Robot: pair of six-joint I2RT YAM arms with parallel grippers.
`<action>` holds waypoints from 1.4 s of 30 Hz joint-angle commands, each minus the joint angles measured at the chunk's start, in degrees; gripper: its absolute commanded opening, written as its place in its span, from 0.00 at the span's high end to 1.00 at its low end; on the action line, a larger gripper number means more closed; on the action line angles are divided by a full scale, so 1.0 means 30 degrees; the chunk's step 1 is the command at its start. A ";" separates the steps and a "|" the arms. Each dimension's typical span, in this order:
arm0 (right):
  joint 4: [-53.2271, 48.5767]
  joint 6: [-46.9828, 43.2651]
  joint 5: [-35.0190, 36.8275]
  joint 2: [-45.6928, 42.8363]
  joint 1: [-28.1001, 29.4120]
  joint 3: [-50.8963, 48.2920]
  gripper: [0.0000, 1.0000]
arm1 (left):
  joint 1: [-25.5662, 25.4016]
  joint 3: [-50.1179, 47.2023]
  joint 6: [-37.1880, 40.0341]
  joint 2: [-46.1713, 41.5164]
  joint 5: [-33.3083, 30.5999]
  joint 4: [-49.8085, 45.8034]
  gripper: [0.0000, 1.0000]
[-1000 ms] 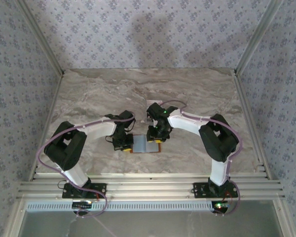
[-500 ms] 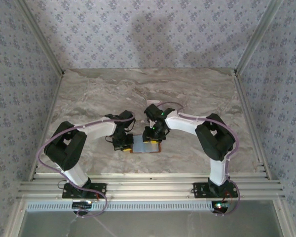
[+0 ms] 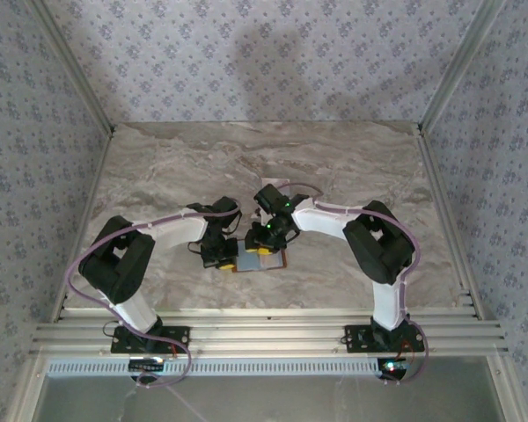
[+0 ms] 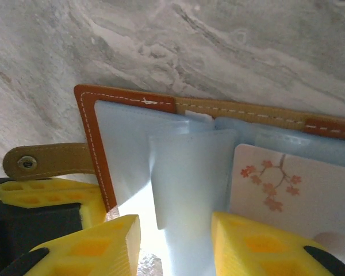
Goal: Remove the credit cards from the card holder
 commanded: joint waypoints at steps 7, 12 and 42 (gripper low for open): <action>0.0924 0.0904 -0.0817 -0.0570 0.0148 -0.0573 0.64 | -0.0647 -0.0417 0.0355 -0.0427 0.1915 0.2477 0.97; 0.1247 0.1099 -0.1144 -0.0681 0.0181 -0.0604 0.64 | -0.0585 -0.0258 0.0464 -0.1796 0.1223 0.1798 0.97; 0.1257 0.1003 -0.2401 0.1024 0.1559 0.2747 0.65 | 0.3755 -0.2410 0.0859 -1.0573 0.0122 -0.1557 0.96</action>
